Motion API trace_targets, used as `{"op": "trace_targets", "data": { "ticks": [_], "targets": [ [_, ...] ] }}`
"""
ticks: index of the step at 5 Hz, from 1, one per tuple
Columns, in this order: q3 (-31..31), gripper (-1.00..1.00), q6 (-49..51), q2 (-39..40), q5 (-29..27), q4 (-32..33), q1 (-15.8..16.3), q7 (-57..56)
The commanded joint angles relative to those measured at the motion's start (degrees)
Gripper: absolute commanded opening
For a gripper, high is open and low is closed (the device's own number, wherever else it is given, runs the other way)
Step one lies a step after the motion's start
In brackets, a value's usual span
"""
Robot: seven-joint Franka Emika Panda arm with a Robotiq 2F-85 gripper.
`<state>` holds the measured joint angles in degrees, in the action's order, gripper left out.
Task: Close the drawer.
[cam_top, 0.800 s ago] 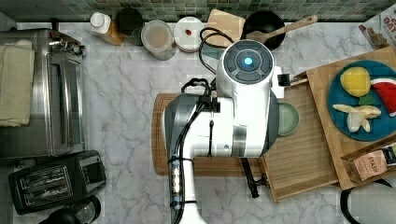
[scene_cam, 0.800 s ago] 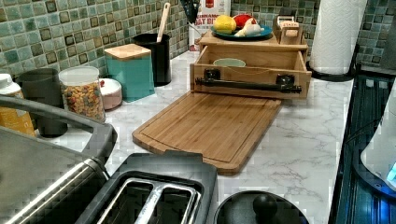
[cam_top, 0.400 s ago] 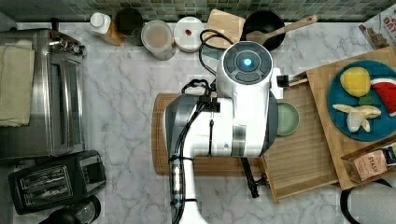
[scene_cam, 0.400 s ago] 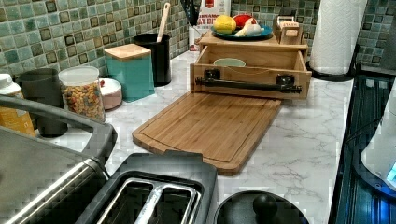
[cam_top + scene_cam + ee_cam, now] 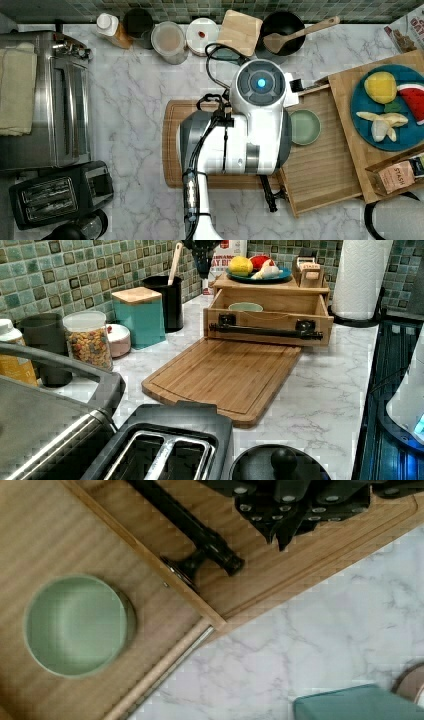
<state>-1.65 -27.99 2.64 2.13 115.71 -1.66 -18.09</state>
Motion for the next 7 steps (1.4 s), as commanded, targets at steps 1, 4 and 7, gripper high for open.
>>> {"op": "trace_targets", "data": {
  "ticks": [1, 4, 7],
  "targets": [
    [2.8, -1.0, -9.7, -11.7, -7.8, 14.9, 4.8, -17.2],
    [-0.8, -1.0, -12.1, -12.2, -4.6, 22.0, 4.6, -46.0],
    [1.4, -1.0, -18.5, -14.2, 3.6, 32.2, 3.5, -44.5]
  ]
}}
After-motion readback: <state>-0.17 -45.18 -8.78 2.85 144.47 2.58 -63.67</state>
